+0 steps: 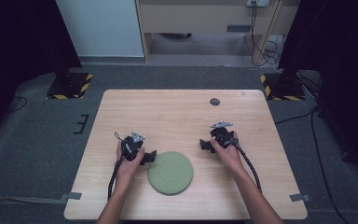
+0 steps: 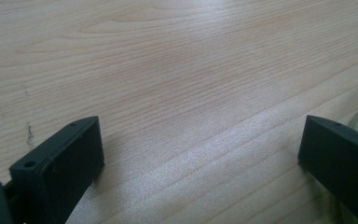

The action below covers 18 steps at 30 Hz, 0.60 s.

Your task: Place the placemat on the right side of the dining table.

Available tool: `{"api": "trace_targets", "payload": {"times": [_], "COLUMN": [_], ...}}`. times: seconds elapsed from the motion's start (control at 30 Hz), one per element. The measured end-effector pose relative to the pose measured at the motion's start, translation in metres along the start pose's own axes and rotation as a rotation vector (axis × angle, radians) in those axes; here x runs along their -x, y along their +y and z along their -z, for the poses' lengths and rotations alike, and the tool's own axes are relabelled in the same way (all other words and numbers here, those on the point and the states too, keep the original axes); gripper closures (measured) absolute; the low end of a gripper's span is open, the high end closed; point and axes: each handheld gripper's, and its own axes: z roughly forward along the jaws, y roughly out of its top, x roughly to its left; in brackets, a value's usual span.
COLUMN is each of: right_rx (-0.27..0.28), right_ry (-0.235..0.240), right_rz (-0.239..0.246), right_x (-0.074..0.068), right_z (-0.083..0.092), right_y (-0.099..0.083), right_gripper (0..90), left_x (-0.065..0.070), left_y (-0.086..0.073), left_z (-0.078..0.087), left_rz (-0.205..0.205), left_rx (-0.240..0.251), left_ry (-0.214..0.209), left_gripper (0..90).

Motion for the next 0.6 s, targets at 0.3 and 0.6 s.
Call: {"api": "trace_targets", "payload": {"times": [0.3, 0.6], "right_rx": [0.003, 0.078], "right_ry": [0.022, 0.076], "right_rz": [0.024, 0.072], "right_x": [-0.005, -0.035], "right_z": [0.002, 0.031], "right_y": [-0.001, -0.008], "right_gripper": [2.3, 8.7], "left_x": [0.000, 0.006], "left_y": [0.000, -0.012], "left_z": [0.000, 0.023], "left_rz": [-0.001, -0.035], "left_rx": [0.002, 0.073], "left_ry": [0.002, -0.008], "left_gripper": [0.0, 3.4]}}
